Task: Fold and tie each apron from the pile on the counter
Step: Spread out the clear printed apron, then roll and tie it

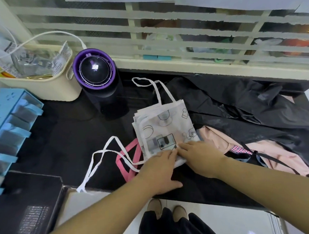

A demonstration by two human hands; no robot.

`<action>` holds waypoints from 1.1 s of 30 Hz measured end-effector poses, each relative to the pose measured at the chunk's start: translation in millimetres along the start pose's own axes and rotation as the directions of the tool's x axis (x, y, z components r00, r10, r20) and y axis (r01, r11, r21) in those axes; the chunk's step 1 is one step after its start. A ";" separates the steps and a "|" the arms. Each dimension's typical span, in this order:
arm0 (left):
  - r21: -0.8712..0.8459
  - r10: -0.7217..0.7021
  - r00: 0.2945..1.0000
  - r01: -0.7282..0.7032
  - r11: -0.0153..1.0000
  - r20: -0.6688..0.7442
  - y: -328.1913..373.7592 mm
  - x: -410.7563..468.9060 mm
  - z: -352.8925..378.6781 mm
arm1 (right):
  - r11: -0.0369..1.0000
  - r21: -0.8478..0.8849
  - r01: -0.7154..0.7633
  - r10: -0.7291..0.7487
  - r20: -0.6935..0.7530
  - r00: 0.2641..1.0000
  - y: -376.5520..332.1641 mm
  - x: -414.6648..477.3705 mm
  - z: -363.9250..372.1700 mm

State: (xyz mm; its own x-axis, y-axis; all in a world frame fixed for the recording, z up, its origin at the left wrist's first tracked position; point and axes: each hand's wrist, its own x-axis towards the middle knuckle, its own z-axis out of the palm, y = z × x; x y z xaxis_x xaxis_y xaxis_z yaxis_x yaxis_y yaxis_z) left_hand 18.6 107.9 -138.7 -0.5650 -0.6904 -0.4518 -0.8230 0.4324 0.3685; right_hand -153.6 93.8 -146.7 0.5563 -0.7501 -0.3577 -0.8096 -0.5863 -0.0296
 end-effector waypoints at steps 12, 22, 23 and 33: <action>-0.517 -0.147 0.978 0.202 0.832 0.146 -53.6 3.0 -30.6 | 0.647 0.724 -0.239 0.235 0.109 0.966 21.6 -26.7 -8.4; -0.627 -0.284 0.958 0.195 0.754 -0.044 -75.0 17.1 -25.6 | 0.696 0.644 -0.317 0.346 0.087 0.934 37.2 -1.2 -19.6; -0.617 -0.284 0.958 0.201 0.761 -0.037 -77.1 16.4 -25.7 | 0.699 0.637 -0.325 0.339 0.104 0.935 39.5 1.2 -19.2; -0.633 -0.373 0.923 0.347 0.692 0.099 -79.3 17.7 -24.2 | -0.056 0.910 -0.410 0.263 0.410 0.873 49.9 -2.4 1.2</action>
State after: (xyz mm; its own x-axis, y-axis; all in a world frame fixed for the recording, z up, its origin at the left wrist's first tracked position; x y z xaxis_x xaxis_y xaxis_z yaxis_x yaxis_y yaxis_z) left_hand 75.3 47.4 -156.2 -0.2206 -0.7405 -0.6348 -0.7284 -0.3078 0.6122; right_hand -195.6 66.7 -148.5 0.1958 -0.6840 -0.7028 -0.3539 0.6191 -0.7011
